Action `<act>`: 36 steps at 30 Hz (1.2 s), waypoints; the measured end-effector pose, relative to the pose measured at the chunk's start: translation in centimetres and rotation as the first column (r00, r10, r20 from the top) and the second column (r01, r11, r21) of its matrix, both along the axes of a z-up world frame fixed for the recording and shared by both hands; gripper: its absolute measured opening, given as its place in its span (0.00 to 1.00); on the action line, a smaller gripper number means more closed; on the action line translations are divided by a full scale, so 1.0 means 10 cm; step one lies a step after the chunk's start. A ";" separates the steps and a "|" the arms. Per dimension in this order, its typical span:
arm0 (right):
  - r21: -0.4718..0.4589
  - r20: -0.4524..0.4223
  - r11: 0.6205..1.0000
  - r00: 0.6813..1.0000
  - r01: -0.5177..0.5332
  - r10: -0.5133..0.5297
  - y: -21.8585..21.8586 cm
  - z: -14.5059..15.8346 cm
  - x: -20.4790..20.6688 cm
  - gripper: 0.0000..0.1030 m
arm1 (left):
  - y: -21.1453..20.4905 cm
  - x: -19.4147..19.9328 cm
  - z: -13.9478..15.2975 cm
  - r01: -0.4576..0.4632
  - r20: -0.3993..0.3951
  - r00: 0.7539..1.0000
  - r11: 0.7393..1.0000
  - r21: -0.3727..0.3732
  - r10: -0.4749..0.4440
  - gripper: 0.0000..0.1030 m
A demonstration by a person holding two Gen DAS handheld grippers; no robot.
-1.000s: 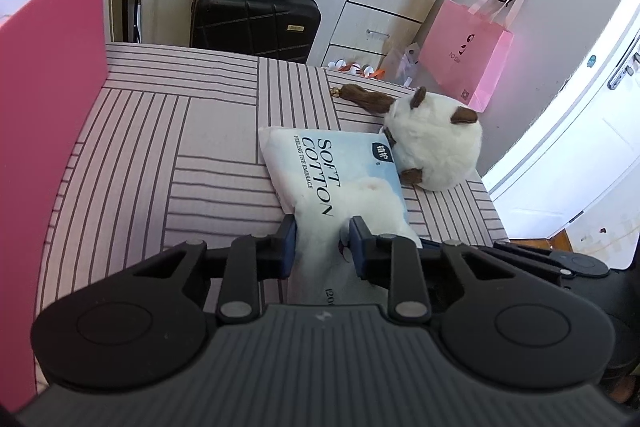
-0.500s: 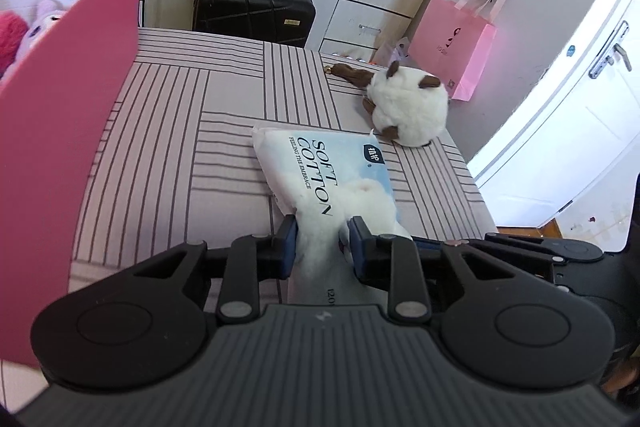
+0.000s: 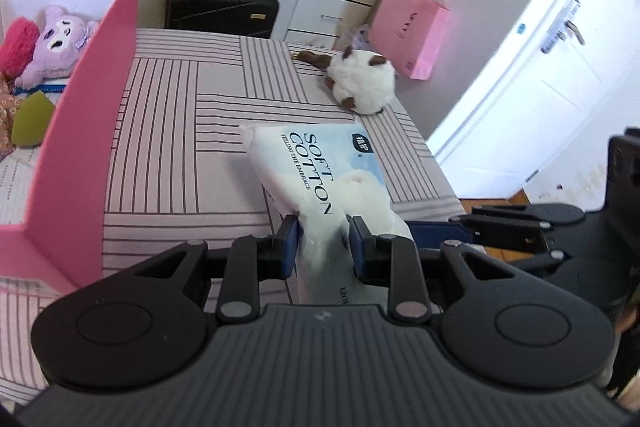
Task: Organize soft objects
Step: 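Lift the wipes pack with the left tool and carry it over the pink box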
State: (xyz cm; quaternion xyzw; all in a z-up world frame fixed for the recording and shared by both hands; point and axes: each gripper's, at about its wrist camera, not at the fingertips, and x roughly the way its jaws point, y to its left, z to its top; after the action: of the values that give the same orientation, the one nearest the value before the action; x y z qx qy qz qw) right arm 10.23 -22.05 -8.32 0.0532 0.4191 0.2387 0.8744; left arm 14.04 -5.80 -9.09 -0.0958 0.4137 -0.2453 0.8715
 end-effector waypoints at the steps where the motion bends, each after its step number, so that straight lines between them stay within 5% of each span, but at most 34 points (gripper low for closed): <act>1: 0.000 0.000 1.000 1.000 -0.005 0.005 0.01 0.02 -0.03 0.46 | 0.01 -0.04 0.02 0.011 0.005 1.000 1.000 0.002 -0.012 0.25; 24: -0.001 0.040 0.993 0.992 -0.122 0.122 0.25 0.44 -0.54 0.48 | 0.37 -0.68 0.44 0.126 0.062 0.990 0.992 0.012 -0.127 0.25; 36: -0.022 0.079 0.974 0.971 -0.226 0.227 0.65 0.74 -0.60 0.35 | 0.81 -0.91 0.73 0.124 0.106 0.987 0.992 0.005 -0.124 0.25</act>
State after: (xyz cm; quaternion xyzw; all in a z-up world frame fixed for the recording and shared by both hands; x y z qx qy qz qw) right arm 4.23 -15.58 -0.95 -0.0101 0.3883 0.3362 0.8580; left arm 4.95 2.28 -1.83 -0.0574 0.3716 -0.3040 0.8753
